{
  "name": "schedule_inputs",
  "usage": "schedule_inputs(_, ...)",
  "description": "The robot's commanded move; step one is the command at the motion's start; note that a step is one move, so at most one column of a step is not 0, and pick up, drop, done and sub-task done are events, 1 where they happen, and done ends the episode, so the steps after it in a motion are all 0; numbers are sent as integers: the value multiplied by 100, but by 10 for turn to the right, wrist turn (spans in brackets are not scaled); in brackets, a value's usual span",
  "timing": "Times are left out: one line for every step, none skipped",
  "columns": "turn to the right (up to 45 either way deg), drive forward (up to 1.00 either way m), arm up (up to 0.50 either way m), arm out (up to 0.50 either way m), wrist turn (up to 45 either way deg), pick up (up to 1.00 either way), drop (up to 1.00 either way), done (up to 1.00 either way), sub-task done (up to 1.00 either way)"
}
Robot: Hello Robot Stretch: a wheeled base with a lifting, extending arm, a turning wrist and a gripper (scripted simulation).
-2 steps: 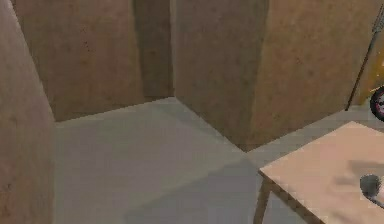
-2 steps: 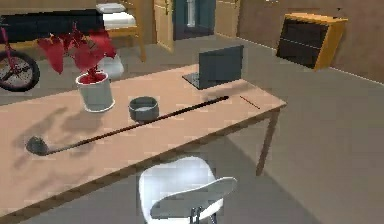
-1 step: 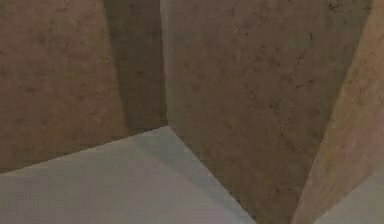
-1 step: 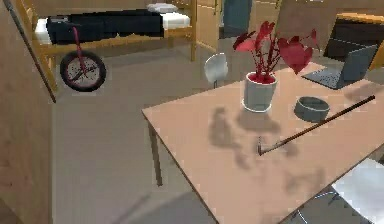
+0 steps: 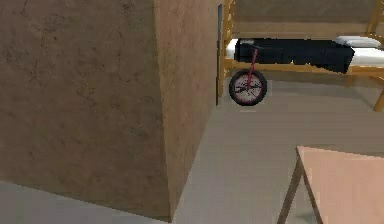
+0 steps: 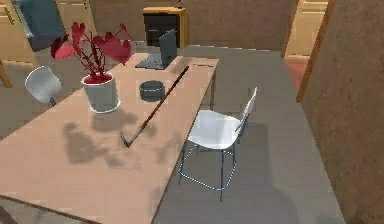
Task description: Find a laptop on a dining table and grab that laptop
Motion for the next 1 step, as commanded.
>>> schedule_inputs(60,0,0,0,0,0,0,0,0)
